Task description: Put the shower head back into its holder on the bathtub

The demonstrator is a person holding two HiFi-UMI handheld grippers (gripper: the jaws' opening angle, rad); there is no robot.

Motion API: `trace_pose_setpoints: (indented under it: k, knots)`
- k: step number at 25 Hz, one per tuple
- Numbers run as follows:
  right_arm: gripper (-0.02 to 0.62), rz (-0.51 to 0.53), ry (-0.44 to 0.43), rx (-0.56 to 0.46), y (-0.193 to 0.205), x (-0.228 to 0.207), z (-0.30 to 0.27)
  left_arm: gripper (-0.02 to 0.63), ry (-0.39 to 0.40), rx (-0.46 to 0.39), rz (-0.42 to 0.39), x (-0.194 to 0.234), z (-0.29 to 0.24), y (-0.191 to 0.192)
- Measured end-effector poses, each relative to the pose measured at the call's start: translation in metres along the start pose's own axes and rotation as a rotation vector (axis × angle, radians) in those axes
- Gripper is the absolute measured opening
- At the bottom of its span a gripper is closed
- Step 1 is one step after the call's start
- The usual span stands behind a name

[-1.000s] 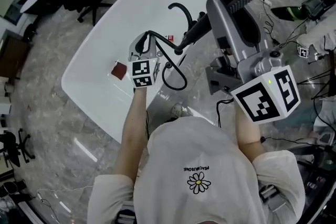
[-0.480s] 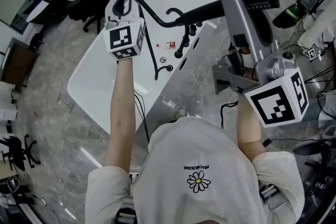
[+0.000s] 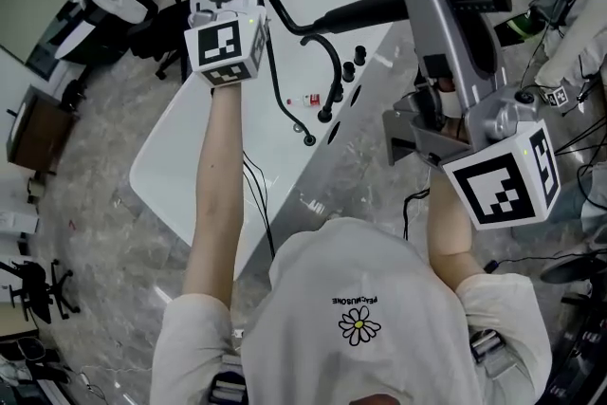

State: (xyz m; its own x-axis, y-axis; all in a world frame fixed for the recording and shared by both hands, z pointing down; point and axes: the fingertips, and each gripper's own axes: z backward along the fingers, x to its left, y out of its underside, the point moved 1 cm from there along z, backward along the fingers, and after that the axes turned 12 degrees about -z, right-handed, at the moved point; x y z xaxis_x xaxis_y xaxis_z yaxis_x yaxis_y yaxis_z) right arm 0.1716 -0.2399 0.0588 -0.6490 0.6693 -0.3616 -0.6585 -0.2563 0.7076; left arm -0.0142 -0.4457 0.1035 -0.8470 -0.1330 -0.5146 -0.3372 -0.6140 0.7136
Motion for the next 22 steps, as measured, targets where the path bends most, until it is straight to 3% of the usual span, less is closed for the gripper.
trace_pose_setpoints:
  k: [4, 11, 22]
  knots:
    - [0.14, 0.027, 0.015, -0.019, -0.005, 0.0, -0.001, 0.055, 0.015, -0.021, 0.036, -0.01, -0.01, -0.007]
    - [0.138, 0.06, 0.055, -0.018, -0.004, -0.008, -0.004, 0.055, 0.086, 0.011, 0.078, -0.055, -0.005, 0.017]
    - [0.138, 0.029, 0.122, 0.088, 0.04, -0.037, -0.013, 0.055, 0.15, 0.201, 0.154, -0.101, 0.03, 0.109]
